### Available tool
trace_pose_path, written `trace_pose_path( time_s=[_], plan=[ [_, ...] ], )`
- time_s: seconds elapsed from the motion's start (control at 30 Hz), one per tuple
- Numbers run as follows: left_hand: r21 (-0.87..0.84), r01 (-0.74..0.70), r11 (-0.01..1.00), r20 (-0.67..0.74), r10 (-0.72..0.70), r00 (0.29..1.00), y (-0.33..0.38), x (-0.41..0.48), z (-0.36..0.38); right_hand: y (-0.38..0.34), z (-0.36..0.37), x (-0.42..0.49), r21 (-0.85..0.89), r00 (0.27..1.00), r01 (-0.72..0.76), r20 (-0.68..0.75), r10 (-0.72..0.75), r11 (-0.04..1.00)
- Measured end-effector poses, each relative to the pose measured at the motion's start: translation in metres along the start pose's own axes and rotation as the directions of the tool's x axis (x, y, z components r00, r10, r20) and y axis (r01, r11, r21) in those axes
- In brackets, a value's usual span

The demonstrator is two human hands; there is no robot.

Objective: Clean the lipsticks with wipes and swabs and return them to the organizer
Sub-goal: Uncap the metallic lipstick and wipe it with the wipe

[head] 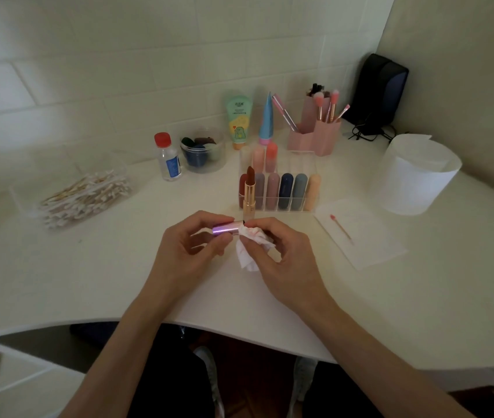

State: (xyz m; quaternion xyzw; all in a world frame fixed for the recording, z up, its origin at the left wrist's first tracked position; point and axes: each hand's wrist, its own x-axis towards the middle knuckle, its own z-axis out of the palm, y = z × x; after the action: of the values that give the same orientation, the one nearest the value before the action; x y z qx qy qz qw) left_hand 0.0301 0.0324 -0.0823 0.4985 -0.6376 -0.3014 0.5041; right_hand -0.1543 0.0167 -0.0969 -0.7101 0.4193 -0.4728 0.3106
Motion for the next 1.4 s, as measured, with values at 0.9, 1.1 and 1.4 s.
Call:
trace_pose_path(
  time_s=[0.9,1.1,1.4],
  plan=[
    [0.628,-0.515,0.583,-0.004,0.665,0.747,0.002,-0.019,0.001,-0.018,-0.036,0.02,0.65,0.731,-0.655,0.415,0.542,0.385],
    [0.565,-0.309,0.765,-0.159,0.468,0.869,0.004,-0.008,-0.005,-0.015,-0.039,0.01,0.433,0.884,-0.463,0.172,0.434,0.773],
    [0.438,0.054,0.897,-0.281,0.079,0.956,-0.001,-0.004,-0.013,0.021,-0.036,0.008,-0.222,0.993,-0.083,-0.097,0.062,0.972]
  ],
)
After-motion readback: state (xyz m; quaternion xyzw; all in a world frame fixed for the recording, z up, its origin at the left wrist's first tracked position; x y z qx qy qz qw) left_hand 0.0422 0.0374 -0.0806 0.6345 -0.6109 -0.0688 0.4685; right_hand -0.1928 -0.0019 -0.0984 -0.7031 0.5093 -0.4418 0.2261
